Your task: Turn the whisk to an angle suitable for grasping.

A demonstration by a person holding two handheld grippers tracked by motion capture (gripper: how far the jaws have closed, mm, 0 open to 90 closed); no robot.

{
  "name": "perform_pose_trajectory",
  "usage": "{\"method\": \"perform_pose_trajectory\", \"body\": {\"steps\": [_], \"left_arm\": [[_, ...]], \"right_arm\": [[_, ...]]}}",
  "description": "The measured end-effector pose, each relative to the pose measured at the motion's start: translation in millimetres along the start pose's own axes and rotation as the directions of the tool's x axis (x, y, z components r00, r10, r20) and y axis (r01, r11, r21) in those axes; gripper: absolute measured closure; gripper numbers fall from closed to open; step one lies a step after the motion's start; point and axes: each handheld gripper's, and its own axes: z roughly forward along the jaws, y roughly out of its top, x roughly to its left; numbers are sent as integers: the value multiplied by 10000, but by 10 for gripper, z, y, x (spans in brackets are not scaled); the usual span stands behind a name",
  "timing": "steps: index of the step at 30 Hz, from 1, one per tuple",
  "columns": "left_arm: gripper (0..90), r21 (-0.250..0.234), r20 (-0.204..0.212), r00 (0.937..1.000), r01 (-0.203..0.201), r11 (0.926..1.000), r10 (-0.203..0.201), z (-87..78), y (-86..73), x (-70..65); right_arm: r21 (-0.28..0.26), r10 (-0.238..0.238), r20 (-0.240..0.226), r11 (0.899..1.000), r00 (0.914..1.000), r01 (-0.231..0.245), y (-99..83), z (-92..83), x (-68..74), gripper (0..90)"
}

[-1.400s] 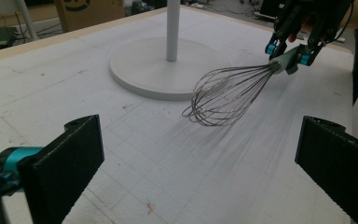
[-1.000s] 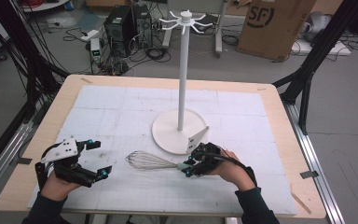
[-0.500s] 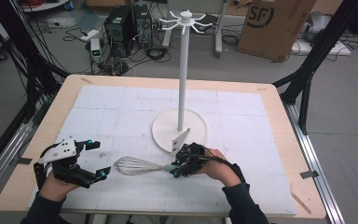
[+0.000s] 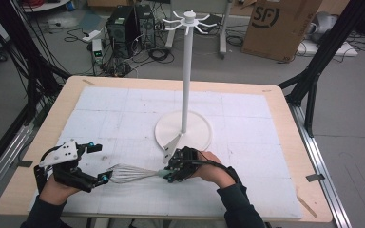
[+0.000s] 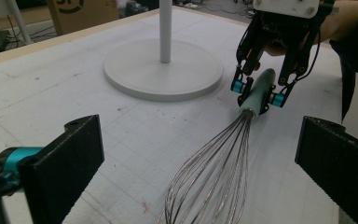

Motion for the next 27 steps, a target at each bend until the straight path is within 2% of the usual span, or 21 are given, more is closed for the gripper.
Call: {"method": "perform_pose_trajectory", "body": {"steps": [3,11,14,18,27], "left_arm": [[17,-16,-2,10000,-9,10000,9,-9,3,1],[17,20,-7,10000,-24,10000,24,-3,4,-7],[17,6,-3,10000,-15,10000,15,-6,3,-6],[17,43,-8,10000,-29,10000,29,-5,3,-6],[17,51,23,10000,-10,10000,10,3,0,-10]], "right_arm": [[46,-77,-155,10000,9999,78,13,40,-15,692],[340,-356,-106,9988,9993,359,6,115,-25,689],[296,-513,-86,9982,9986,515,5,142,-32,687],[354,-432,-23,9984,9991,432,6,135,-19,685],[260,-645,95,9976,9979,642,84,189,-13,686]]}}
